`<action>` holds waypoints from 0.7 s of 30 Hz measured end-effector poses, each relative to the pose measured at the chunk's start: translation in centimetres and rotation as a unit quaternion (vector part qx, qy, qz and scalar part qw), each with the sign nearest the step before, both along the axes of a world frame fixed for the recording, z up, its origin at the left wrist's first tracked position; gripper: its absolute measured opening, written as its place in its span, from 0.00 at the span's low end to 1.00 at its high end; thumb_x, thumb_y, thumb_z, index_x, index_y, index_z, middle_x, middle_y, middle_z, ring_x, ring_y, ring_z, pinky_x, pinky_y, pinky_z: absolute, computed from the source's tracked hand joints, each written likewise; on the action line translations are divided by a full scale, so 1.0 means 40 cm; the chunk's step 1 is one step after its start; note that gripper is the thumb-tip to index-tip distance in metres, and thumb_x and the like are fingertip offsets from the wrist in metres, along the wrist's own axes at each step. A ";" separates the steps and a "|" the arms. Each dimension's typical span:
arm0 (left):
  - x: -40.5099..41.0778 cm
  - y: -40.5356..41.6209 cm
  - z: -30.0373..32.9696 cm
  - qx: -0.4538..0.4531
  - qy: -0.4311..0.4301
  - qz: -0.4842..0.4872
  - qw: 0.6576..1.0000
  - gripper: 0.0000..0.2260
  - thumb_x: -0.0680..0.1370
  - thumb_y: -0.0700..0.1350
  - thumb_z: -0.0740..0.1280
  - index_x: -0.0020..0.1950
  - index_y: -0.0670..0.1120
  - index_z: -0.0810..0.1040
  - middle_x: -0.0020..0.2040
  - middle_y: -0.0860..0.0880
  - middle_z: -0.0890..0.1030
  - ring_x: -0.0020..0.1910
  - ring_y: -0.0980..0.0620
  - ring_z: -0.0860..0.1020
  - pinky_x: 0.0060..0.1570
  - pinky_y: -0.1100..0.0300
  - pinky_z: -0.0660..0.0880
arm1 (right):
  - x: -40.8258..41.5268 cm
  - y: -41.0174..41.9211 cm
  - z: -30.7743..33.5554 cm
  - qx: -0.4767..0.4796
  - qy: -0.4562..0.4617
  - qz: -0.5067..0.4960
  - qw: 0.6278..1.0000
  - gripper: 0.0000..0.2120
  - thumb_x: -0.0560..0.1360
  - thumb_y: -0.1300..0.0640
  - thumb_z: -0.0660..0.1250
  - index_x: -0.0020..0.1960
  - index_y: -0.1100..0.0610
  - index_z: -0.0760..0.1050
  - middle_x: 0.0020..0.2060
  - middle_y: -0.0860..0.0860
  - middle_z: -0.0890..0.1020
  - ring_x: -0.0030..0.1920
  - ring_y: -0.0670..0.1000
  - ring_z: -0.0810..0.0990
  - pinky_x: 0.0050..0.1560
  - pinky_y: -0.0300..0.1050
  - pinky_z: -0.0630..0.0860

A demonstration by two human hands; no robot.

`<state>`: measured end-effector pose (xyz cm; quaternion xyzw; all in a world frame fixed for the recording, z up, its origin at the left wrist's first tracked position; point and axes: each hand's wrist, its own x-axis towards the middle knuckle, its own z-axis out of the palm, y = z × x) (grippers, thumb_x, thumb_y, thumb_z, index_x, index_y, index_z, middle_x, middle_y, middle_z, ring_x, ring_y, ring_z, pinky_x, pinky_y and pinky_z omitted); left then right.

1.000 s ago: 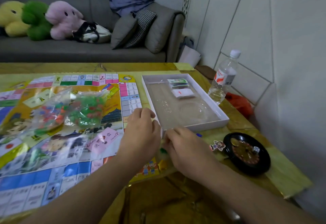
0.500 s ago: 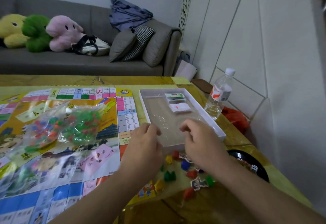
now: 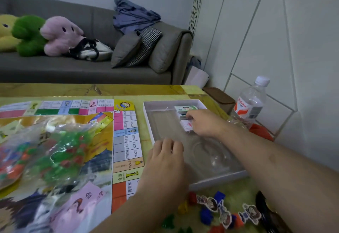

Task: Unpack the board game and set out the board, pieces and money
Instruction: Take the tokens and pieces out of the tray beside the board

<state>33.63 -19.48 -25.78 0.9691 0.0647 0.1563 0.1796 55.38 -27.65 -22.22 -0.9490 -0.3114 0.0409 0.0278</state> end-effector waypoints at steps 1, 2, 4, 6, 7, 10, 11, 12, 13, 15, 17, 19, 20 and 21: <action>0.003 0.001 -0.004 -0.003 -0.003 0.001 1.000 0.16 0.80 0.48 0.64 0.67 0.55 0.65 0.67 0.55 0.66 0.64 0.52 0.62 0.70 0.55 0.65 | 0.010 0.003 -0.006 -0.009 -0.002 -0.004 1.000 0.18 0.79 0.59 0.62 0.68 0.52 0.76 0.63 0.53 0.82 0.61 0.56 0.78 0.59 0.54 0.79; 0.005 0.002 -0.009 -0.009 -0.005 0.003 1.000 0.16 0.80 0.47 0.63 0.66 0.55 0.64 0.66 0.55 0.65 0.63 0.52 0.62 0.69 0.56 0.65 | 0.019 0.006 -0.012 -0.015 -0.003 -0.007 1.000 0.19 0.78 0.59 0.62 0.68 0.52 0.76 0.63 0.52 0.81 0.62 0.56 0.78 0.60 0.54 0.79; 0.009 -0.001 -0.011 -0.011 -0.009 0.008 1.000 0.15 0.79 0.47 0.61 0.66 0.55 0.64 0.64 0.54 0.65 0.62 0.52 0.62 0.67 0.56 0.65 | 0.036 0.008 -0.014 -0.011 -0.001 -0.008 1.000 0.18 0.77 0.58 0.63 0.66 0.51 0.77 0.63 0.51 0.82 0.61 0.56 0.78 0.60 0.54 0.79; 0.011 -0.004 -0.014 -0.011 -0.010 0.014 1.000 0.15 0.79 0.47 0.60 0.65 0.54 0.64 0.63 0.53 0.66 0.61 0.51 0.63 0.66 0.55 0.66 | 0.049 0.012 -0.007 -0.011 0.005 -0.008 1.000 0.14 0.77 0.58 0.64 0.62 0.51 0.77 0.60 0.51 0.82 0.59 0.55 0.78 0.60 0.54 0.79; 0.011 -0.005 -0.015 -0.014 -0.008 0.018 1.000 0.14 0.79 0.47 0.59 0.65 0.54 0.65 0.64 0.53 0.66 0.61 0.50 0.64 0.67 0.55 0.66 | 0.055 0.014 -0.005 -0.012 0.009 -0.008 1.000 0.13 0.76 0.59 0.64 0.60 0.51 0.76 0.59 0.52 0.82 0.58 0.55 0.78 0.60 0.54 0.79; 0.008 -0.009 -0.012 -0.018 -0.004 0.018 1.000 0.14 0.80 0.47 0.58 0.66 0.54 0.64 0.64 0.53 0.65 0.62 0.51 0.63 0.69 0.54 0.65 | 0.064 0.016 -0.002 -0.033 0.026 -0.013 0.999 0.14 0.76 0.60 0.63 0.60 0.52 0.74 0.59 0.54 0.80 0.58 0.56 0.77 0.61 0.55 0.79; 0.008 -0.011 -0.011 -0.018 -0.003 0.016 1.000 0.14 0.81 0.47 0.58 0.66 0.53 0.64 0.64 0.53 0.65 0.62 0.51 0.63 0.69 0.54 0.65 | 0.066 0.017 0.001 -0.047 0.027 -0.012 0.998 0.14 0.76 0.60 0.63 0.61 0.53 0.74 0.59 0.55 0.79 0.59 0.56 0.76 0.60 0.55 0.78; 0.006 -0.011 -0.010 -0.019 -0.002 0.015 1.000 0.14 0.81 0.47 0.57 0.66 0.53 0.64 0.64 0.53 0.65 0.63 0.51 0.63 0.69 0.54 0.64 | 0.065 0.020 0.002 -0.059 0.026 -0.010 0.998 0.13 0.77 0.59 0.63 0.61 0.54 0.74 0.60 0.56 0.79 0.59 0.56 0.75 0.60 0.55 0.78; 0.005 -0.011 -0.010 -0.019 0.000 0.014 1.000 0.14 0.81 0.47 0.57 0.66 0.53 0.64 0.65 0.53 0.65 0.63 0.51 0.63 0.70 0.54 0.64 | 0.067 0.023 0.001 -0.069 0.022 -0.005 0.997 0.13 0.78 0.59 0.64 0.62 0.55 0.74 0.60 0.56 0.79 0.60 0.56 0.74 0.60 0.54 0.77; 0.005 -0.011 -0.010 -0.017 0.002 0.013 1.000 0.14 0.81 0.47 0.58 0.66 0.53 0.63 0.65 0.53 0.65 0.63 0.51 0.62 0.70 0.53 0.64 | 0.067 0.031 0.002 -0.087 -0.001 0.008 0.996 0.13 0.79 0.58 0.64 0.62 0.57 0.76 0.62 0.57 0.79 0.63 0.57 0.74 0.59 0.49 0.73; 0.005 -0.010 -0.013 -0.016 0.004 0.012 1.000 0.14 0.81 0.48 0.58 0.66 0.53 0.63 0.65 0.53 0.65 0.63 0.51 0.62 0.70 0.53 0.64 | 0.063 0.039 0.007 -0.111 -0.025 0.020 0.993 0.14 0.80 0.56 0.63 0.63 0.57 0.78 0.63 0.58 0.80 0.64 0.58 0.75 0.57 0.46 0.65; 0.005 -0.009 -0.015 -0.013 0.004 0.013 1.000 0.15 0.80 0.48 0.58 0.67 0.53 0.63 0.65 0.52 0.65 0.63 0.50 0.63 0.70 0.53 0.64 | 0.055 0.037 0.017 -0.122 -0.033 0.026 0.992 0.14 0.81 0.55 0.62 0.64 0.57 0.78 0.63 0.58 0.80 0.65 0.58 0.74 0.56 0.47 0.62; 0.005 -0.009 -0.016 -0.012 0.001 0.014 1.000 0.14 0.80 0.48 0.58 0.66 0.53 0.63 0.65 0.52 0.65 0.63 0.50 0.63 0.69 0.54 0.64 | 0.050 0.033 0.022 -0.121 -0.028 0.024 0.992 0.14 0.81 0.55 0.62 0.64 0.58 0.78 0.62 0.58 0.79 0.65 0.58 0.73 0.56 0.47 0.63; 0.005 -0.008 -0.016 -0.012 -0.001 0.016 1.000 0.14 0.80 0.48 0.58 0.66 0.53 0.63 0.65 0.52 0.65 0.62 0.50 0.63 0.69 0.54 0.64 | 0.046 0.026 0.026 -0.114 -0.022 0.024 0.993 0.13 0.82 0.56 0.62 0.63 0.58 0.78 0.60 0.58 0.78 0.63 0.58 0.72 0.54 0.46 0.63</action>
